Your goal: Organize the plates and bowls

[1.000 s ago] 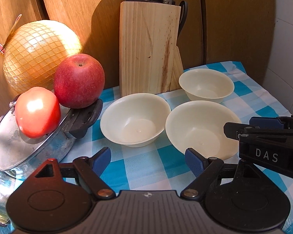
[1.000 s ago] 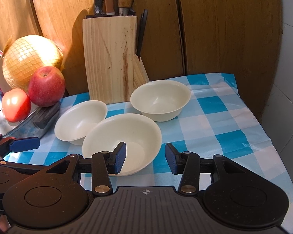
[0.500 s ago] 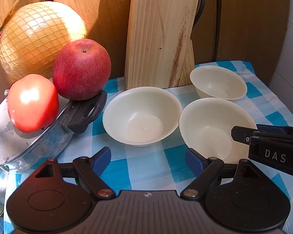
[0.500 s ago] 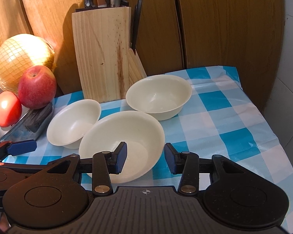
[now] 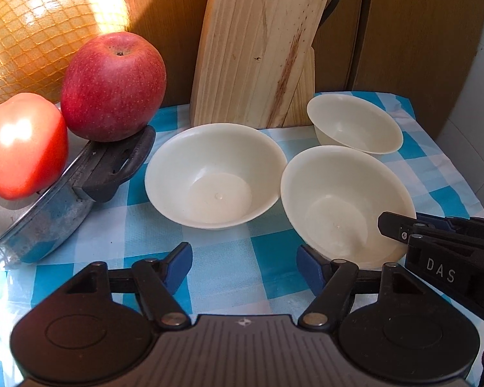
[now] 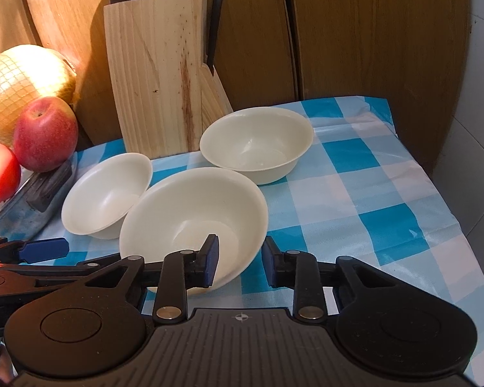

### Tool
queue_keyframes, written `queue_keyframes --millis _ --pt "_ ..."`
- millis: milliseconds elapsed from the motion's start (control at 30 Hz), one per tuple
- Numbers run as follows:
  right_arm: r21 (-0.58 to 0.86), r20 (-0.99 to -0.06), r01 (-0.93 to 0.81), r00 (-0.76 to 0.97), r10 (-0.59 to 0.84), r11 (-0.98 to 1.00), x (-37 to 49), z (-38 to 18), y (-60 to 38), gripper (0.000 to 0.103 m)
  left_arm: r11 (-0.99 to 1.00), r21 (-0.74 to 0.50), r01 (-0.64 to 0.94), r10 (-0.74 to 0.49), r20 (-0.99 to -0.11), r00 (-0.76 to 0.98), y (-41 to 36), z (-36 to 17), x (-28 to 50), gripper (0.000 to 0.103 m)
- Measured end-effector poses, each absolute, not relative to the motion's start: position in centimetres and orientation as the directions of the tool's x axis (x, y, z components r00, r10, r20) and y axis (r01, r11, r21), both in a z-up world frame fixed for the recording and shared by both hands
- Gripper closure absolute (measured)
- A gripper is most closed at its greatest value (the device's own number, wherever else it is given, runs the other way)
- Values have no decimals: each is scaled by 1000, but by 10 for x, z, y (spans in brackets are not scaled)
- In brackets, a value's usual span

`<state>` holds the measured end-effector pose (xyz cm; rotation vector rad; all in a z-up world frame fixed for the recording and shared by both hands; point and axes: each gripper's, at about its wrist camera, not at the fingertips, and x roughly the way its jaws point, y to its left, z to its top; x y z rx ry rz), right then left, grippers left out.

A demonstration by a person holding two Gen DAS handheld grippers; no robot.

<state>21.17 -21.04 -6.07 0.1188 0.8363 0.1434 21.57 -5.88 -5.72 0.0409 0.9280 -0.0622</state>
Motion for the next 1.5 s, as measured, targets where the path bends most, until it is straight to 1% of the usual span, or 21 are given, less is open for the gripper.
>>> queue_keyframes --millis 100,233,467,700,933,1500 --pt "138 -731 -97 662 167 986 210 -61 -207 76 997 13 70 -31 -801 597 -59 -58 216 39" --pt "148 -735 -101 654 178 984 210 -59 -209 77 997 8 74 -38 -804 593 -59 -58 216 43" --pt "147 -737 -117 649 187 982 201 -52 -206 77 996 16 88 -40 -802 596 -55 -52 206 46" --pt "154 -742 -144 637 211 978 188 -42 -204 77 995 26 93 -35 -799 600 -54 -44 186 47" --pt "211 -769 -167 579 269 963 176 -40 -207 77 992 24 125 -53 -815 577 -59 -43 164 47" --pt "253 -811 -243 475 342 937 156 -39 -211 76 985 3 171 -95 -824 559 -54 -35 121 47"
